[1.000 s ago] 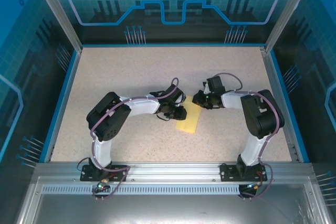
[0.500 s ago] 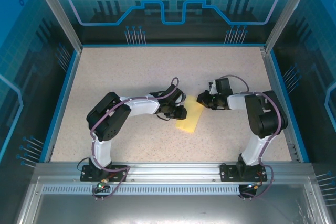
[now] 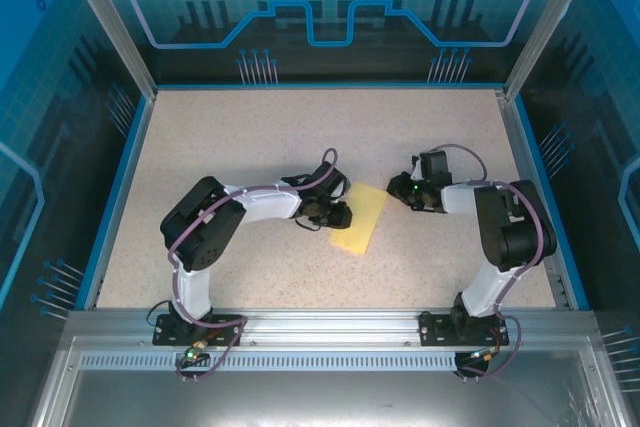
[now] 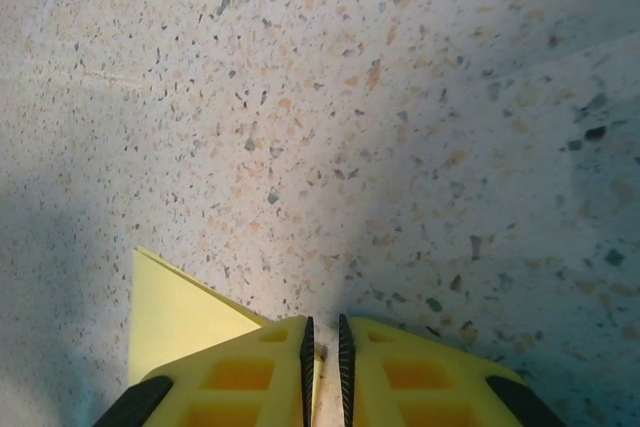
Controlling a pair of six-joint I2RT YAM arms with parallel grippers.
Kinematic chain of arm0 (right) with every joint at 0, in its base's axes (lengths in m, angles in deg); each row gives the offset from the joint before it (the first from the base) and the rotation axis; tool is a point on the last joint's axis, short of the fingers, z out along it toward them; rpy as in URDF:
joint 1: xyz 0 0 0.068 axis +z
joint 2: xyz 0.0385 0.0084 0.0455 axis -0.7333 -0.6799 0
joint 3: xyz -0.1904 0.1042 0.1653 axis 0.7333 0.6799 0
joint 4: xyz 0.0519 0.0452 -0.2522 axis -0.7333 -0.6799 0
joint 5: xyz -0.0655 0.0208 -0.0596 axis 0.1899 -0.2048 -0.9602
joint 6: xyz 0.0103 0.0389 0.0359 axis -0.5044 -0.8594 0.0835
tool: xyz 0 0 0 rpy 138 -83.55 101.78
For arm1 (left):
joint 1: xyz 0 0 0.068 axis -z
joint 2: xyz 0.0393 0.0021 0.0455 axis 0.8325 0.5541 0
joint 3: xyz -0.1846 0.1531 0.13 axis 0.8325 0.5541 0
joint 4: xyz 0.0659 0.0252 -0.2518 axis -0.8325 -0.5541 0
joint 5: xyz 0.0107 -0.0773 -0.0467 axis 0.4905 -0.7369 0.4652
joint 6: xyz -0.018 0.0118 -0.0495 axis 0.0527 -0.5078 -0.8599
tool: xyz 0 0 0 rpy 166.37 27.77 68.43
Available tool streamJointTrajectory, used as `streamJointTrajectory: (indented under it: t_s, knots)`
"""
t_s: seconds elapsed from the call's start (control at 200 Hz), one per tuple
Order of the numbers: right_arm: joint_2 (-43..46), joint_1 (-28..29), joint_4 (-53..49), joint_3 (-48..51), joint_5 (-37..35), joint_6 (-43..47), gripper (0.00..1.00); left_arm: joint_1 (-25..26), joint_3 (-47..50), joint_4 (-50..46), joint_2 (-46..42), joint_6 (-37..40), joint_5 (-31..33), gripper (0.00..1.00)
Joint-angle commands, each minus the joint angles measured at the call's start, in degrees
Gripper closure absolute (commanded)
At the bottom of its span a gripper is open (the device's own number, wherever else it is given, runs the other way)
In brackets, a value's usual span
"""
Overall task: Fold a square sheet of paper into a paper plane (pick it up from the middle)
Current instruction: Fold the square sheet of paper in half at the center of the table.
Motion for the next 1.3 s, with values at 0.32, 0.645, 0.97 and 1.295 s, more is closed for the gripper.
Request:
streamJointTrajectory:
  t_s: [0.32, 0.645, 0.97, 1.295]
  knots:
    - [13.61, 5.95, -8.20, 3.00, 0.23, -1.14, 0.82, -0.81, 1.79, -8.36, 2.05, -0.22, 1.89, 0.73]
    - [18.25, 19.22, -7.20, 10.92, -2.20, -10.70, 0.83, -0.75, 0.09, -7.55, 0.56, -0.48, 0.03, 0.71]
    - [21.04, 22.10, -6.05, 15.77, -3.02, -12.48, 0.84, -0.94, -2.30, -6.71, 0.30, -0.96, -2.13, 0.70]
    - [17.50, 22.11, -5.91, 15.97, -2.83, -9.79, 0.86, -1.26, -4.07, -6.91, -1.24, -1.58, -3.43, 0.69]
